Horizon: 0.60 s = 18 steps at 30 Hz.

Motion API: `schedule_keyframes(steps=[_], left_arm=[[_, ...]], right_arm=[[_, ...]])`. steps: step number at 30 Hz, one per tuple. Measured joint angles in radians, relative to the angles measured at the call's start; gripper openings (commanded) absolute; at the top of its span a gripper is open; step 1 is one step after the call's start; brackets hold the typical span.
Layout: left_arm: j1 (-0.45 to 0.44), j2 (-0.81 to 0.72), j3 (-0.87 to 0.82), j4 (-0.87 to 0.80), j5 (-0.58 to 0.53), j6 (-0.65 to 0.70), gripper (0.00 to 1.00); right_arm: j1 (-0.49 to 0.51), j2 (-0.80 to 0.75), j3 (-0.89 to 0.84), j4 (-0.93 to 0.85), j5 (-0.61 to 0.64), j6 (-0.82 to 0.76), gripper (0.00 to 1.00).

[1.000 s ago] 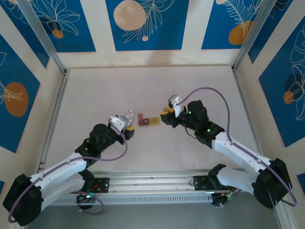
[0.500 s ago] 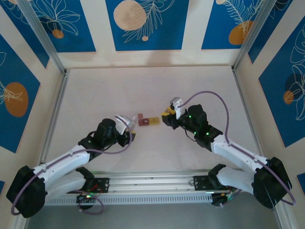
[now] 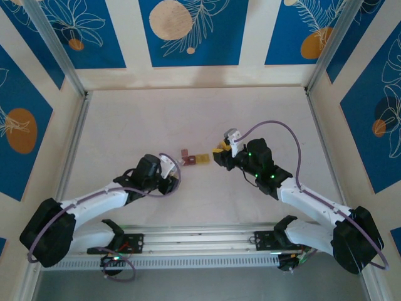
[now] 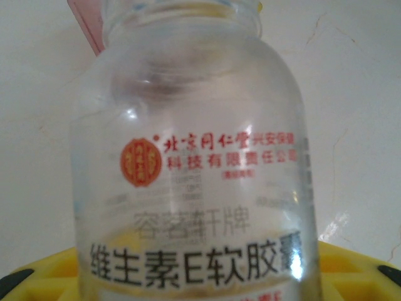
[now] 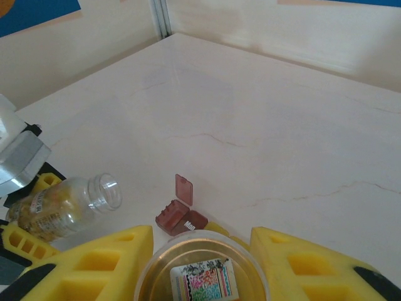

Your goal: Sort the pills into containers

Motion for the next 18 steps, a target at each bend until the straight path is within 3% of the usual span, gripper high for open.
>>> schedule_keyframes(steps=[18], left_arm=[[0.0,0.16,0.095,-0.013,-0.014,0.0,0.0]], right_arm=[[0.0,0.0,0.0,0.0,0.003,0.001,0.0]])
